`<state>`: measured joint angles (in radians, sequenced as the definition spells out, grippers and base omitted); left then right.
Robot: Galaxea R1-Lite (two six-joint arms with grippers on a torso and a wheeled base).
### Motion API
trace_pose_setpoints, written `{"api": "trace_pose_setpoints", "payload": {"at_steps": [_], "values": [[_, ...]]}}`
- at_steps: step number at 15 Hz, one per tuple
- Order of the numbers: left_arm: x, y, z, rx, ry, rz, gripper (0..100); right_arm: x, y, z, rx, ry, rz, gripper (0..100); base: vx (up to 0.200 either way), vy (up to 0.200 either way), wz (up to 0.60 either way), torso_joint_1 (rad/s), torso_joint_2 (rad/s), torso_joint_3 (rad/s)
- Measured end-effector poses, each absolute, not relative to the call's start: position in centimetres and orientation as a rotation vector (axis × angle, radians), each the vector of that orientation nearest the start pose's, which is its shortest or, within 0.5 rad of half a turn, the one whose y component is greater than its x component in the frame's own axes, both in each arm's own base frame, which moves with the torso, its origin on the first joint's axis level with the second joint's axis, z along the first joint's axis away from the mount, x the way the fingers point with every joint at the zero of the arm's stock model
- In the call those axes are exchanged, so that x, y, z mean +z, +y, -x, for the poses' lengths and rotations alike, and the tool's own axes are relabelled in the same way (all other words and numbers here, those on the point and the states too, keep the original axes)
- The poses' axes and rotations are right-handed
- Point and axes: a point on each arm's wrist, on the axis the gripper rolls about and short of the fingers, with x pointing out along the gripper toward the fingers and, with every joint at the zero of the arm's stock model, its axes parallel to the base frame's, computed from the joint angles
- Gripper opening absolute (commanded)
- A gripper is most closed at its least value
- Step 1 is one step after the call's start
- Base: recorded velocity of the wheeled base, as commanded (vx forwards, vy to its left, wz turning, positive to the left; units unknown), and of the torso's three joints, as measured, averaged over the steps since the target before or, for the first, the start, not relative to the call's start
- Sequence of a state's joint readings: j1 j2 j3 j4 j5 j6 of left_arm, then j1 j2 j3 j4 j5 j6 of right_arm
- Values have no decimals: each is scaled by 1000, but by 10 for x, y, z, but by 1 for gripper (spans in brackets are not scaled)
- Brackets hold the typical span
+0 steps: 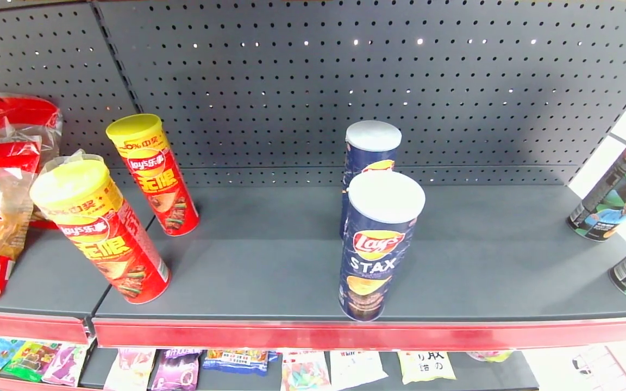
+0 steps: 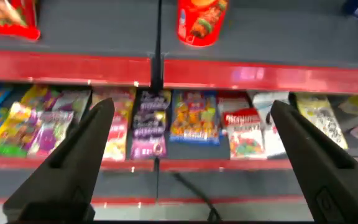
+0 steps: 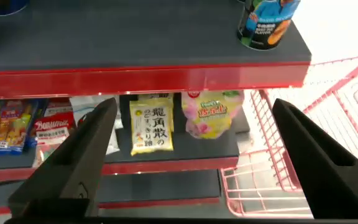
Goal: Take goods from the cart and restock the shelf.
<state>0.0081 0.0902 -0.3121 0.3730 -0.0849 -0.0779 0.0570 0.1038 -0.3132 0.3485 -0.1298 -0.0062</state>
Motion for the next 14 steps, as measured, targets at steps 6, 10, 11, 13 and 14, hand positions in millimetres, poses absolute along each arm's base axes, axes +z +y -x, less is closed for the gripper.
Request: {"api": "trace_pose_setpoints", "payload": {"at_steps": [6, 10, 11, 13, 14], "values": [[95, -2, 29, -91, -57, 69, 100, 103, -1, 22, 111, 1, 95, 100, 0, 0, 0, 0, 0, 0], [83, -3, 24, -132, -56, 34, 100, 86, 0, 16, 103, 22, -14, 100, 0, 0, 0, 0, 0, 0], [82, -2, 24, -89, -56, 21, 100, 85, 0, 16, 105, 27, 0, 100, 0, 0, 0, 0, 0, 0], [76, 1, 23, 35, -8, 18, 100, 83, 0, 16, 102, 41, 5, 100, 0, 0, 0, 0, 0, 0], [75, 1, 23, 51, 9, 16, 100, 77, -1, 16, 86, 89, 6, 100, 0, 0, 0, 0, 0, 0]]}}
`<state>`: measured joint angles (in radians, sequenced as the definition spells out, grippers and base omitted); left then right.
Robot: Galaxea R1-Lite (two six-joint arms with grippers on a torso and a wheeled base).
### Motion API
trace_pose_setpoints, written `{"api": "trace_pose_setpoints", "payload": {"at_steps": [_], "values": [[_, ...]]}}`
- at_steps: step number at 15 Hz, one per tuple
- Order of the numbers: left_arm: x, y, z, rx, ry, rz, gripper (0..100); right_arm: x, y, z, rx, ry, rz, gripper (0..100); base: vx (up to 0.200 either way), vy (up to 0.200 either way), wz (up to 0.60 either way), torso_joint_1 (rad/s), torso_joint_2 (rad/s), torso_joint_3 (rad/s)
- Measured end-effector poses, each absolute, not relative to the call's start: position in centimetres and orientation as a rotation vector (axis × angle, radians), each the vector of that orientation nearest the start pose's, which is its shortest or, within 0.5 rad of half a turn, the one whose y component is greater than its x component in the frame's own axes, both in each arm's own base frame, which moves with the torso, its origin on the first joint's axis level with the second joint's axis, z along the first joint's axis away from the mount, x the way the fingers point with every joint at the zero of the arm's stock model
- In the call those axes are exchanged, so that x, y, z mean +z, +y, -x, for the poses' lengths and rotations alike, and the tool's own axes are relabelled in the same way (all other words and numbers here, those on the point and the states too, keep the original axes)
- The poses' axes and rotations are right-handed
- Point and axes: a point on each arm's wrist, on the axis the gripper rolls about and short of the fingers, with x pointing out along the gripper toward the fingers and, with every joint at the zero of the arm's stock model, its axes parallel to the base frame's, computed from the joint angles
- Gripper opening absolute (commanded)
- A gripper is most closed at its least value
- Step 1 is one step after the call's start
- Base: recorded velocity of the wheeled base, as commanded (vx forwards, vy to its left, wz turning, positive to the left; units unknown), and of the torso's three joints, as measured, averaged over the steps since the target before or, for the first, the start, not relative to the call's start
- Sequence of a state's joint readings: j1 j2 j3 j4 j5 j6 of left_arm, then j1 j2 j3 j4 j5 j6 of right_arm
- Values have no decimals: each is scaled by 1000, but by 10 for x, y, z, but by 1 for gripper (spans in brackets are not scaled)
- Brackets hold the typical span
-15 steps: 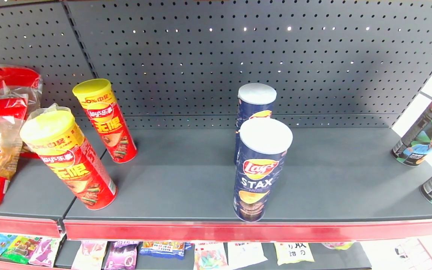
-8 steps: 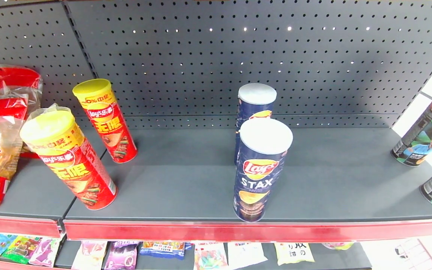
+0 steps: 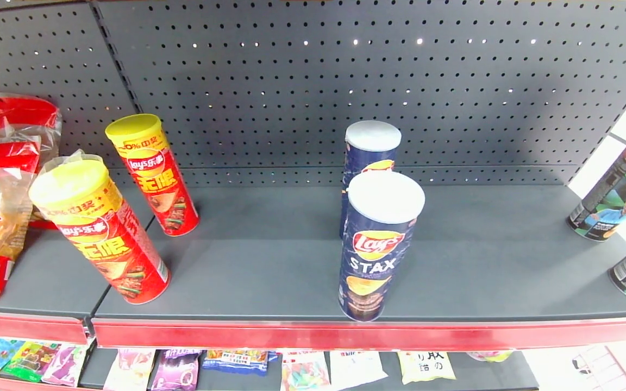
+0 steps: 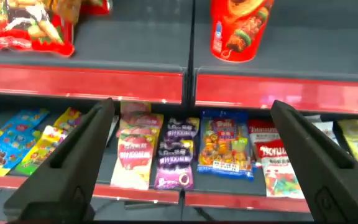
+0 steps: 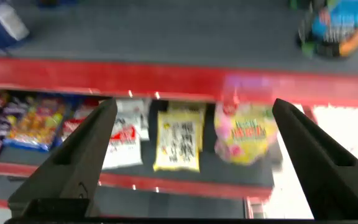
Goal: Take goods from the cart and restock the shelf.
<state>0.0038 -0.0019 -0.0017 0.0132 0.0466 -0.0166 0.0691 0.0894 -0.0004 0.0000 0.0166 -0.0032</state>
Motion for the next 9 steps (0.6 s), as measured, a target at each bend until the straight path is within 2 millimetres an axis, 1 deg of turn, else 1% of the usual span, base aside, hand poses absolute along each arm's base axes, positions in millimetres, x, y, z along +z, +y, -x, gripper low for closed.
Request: {"api": "trace_pose_setpoints", "payload": {"at_steps": [4, 6, 7, 9], "values": [[75, -1, 23, -30, 1, -1, 100, 77, -1, 16, 51, 92, 4, 100, 0, 0, 0, 0, 0, 0], [75, -1, 23, -34, 1, -1, 100, 77, 1, 16, -24, 92, -1, 100, 0, 0, 0, 0, 0, 0], [75, -1, 23, -34, 1, 0, 100, 77, 1, 16, -24, 88, -3, 100, 0, 0, 0, 0, 0, 0], [75, -1, 23, -36, 1, -5, 100, 77, 1, 18, 34, 66, 0, 100, 0, 0, 0, 0, 0, 0]]}}
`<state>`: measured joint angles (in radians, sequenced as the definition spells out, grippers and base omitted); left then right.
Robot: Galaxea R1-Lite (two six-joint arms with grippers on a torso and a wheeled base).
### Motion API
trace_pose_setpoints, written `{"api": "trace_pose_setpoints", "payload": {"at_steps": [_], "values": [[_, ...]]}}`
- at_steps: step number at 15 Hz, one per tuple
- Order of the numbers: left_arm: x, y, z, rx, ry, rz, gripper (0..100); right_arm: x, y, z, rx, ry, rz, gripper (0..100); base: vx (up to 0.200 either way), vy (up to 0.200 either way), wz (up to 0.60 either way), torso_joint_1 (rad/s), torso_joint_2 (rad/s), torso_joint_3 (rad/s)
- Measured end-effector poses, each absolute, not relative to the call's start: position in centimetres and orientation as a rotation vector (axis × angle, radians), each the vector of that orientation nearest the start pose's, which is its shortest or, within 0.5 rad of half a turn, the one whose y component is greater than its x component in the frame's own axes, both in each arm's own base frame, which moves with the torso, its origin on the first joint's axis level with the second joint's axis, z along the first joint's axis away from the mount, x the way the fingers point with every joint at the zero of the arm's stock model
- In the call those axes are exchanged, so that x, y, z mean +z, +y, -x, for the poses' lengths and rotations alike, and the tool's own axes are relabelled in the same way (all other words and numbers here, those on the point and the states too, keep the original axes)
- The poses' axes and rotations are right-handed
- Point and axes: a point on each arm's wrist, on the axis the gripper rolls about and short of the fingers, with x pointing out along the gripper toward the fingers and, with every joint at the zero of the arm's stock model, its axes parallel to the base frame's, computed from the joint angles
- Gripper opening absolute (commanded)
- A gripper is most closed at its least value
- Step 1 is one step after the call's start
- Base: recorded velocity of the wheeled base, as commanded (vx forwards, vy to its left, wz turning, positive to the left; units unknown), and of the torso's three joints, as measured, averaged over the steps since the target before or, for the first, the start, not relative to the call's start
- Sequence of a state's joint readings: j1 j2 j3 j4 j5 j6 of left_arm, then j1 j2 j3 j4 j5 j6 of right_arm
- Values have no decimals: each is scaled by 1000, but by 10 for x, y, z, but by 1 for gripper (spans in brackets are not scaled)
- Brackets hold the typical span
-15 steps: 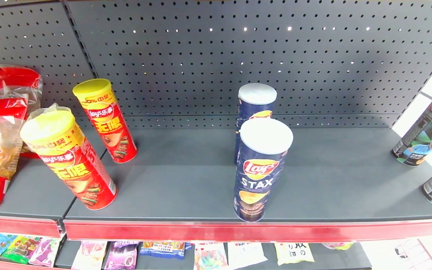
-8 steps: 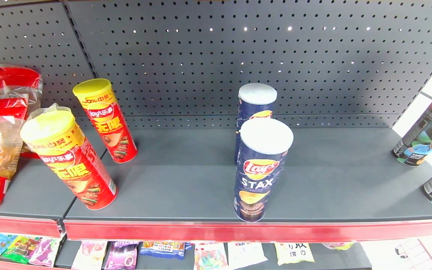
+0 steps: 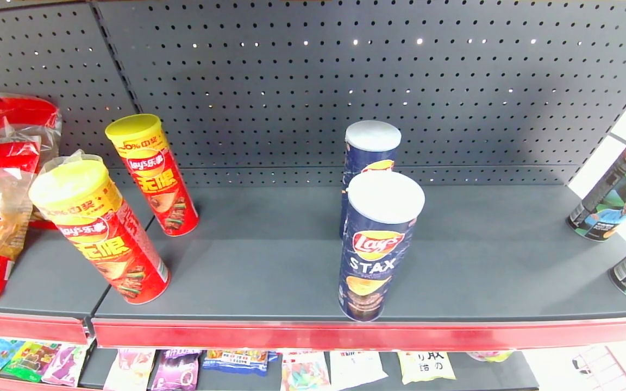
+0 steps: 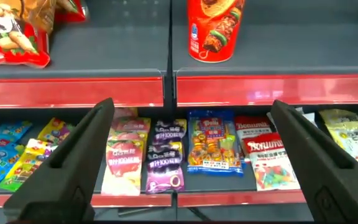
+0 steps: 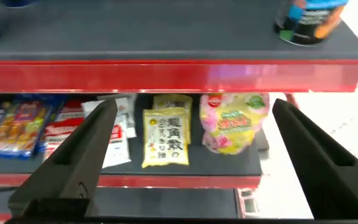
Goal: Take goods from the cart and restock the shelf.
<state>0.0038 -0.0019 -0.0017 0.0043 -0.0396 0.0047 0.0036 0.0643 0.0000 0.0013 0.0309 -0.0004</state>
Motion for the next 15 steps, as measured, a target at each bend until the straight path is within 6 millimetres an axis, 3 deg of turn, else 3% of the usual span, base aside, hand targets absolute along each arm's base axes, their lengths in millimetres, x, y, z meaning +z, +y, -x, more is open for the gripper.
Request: {"api": "trace_pose_setpoints", "payload": {"at_steps": [4, 9, 13, 15], "values": [[75, -1, 23, -36, 1, -3, 100, 76, 0, 22, 19, 17, 0, 100, 0, 0, 0, 0, 0, 0], [75, -1, 23, -35, 1, -2, 100, 75, 0, 23, 16, 5, 3, 100, -200, 0, 0, 7, 3, 0], [75, -1, 23, -35, 1, -3, 100, 75, 0, 23, 16, 3, 4, 100, 0, 0, 0, 0, 0, 0], [75, -1, 23, -34, 1, -3, 100, 75, 0, 23, 15, 3, 3, 100, 0, -200, 0, 15, 2, 5]]}}
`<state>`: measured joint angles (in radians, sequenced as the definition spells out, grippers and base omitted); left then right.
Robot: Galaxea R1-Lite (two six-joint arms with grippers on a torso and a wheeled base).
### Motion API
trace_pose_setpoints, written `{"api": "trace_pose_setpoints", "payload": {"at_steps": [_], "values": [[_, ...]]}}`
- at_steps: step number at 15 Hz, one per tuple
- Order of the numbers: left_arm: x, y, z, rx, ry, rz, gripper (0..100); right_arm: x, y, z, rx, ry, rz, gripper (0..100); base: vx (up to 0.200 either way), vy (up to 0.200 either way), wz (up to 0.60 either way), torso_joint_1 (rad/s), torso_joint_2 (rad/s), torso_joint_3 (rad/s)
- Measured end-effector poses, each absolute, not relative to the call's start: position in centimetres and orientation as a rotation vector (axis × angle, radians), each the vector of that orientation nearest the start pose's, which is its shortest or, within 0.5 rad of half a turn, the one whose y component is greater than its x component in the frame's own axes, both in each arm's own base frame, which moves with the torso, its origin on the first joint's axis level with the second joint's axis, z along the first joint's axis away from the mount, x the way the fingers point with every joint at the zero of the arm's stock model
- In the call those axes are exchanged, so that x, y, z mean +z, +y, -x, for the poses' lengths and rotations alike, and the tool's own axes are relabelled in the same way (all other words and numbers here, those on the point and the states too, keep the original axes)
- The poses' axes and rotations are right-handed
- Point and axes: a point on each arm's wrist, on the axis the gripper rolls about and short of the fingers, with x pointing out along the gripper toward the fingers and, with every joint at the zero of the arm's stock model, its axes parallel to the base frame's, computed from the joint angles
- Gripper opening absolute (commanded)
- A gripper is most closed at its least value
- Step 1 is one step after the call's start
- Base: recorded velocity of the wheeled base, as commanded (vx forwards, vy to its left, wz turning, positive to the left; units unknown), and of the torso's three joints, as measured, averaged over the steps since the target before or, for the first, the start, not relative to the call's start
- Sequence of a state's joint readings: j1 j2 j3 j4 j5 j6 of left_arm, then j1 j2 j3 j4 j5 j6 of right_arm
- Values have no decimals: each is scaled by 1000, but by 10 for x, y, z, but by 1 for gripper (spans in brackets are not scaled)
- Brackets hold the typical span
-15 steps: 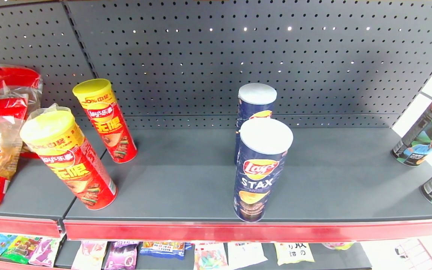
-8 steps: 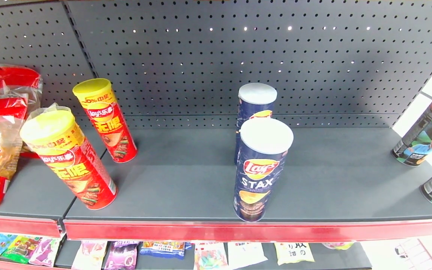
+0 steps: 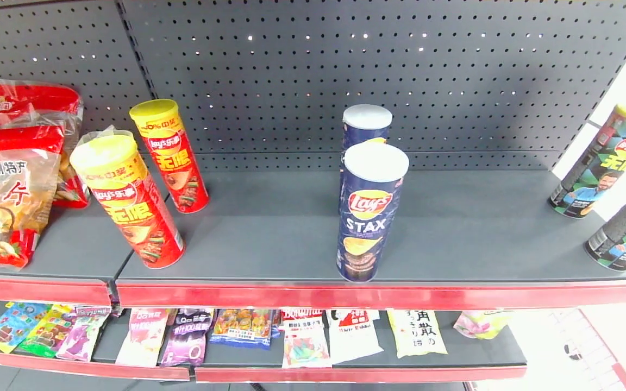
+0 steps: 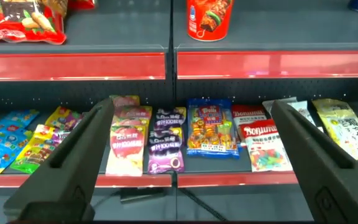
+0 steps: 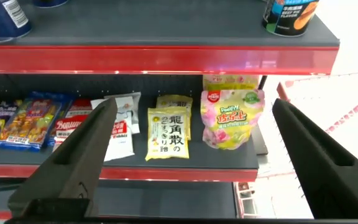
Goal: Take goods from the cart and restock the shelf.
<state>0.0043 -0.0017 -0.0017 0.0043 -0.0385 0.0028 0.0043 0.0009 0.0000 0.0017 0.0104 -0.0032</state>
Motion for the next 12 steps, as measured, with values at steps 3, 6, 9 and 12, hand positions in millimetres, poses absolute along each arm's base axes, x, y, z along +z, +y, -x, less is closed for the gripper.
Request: {"api": "trace_pose_setpoints", "payload": {"at_steps": [3, 6, 9, 12], "values": [[75, -1, 23, -34, 2, -3, 100, 75, 0, 23, 14, 2, 4, 100, 0, -67, 0, -2, 1, 1], [76, -1, 23, -34, 0, -3, 100, 75, 0, 23, 14, 3, 3, 100, 0, 0, 0, 0, 0, 0], [75, -1, 23, -33, 2, -3, 100, 75, 0, 23, 16, 2, 3, 100, 133, 0, 0, 3, 3, 2], [75, -1, 23, -34, 1, -3, 100, 75, 0, 23, 14, 2, 3, 100, 67, 0, 0, -4, 1, 1]]}}
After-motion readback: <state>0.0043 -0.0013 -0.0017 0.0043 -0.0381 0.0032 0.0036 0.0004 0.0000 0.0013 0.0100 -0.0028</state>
